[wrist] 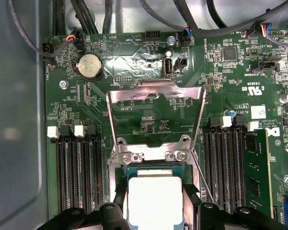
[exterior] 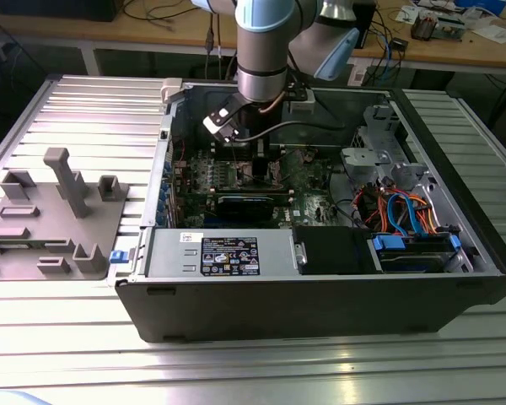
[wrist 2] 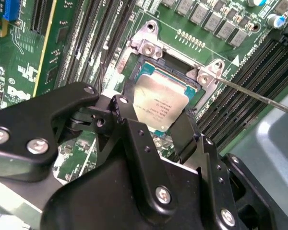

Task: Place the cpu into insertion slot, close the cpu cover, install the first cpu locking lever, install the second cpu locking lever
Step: 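Place the cpu into insertion slot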

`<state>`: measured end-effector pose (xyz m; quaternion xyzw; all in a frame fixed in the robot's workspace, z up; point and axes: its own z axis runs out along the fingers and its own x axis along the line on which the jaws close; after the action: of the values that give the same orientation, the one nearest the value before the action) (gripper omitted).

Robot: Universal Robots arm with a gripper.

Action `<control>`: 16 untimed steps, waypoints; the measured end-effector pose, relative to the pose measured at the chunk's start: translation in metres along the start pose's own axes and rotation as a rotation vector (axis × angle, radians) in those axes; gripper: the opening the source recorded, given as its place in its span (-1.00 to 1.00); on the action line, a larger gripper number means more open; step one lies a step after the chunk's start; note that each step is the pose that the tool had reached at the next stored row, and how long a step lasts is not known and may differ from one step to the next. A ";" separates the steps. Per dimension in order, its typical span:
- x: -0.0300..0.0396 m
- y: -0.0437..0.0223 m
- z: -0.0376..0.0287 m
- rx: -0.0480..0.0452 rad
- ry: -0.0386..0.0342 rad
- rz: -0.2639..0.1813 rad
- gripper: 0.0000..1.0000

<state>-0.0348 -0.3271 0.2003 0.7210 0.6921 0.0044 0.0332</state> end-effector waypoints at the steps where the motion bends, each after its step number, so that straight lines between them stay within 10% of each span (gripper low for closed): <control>1: 0.0000 -0.0001 -0.0001 0.0000 -0.0001 -0.004 0.08; 16: 0.0009 -0.0008 0.0052 -0.0006 -0.0001 -0.041 0.08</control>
<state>-0.0353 -0.3264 0.1951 0.7068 0.7066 0.0039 0.0336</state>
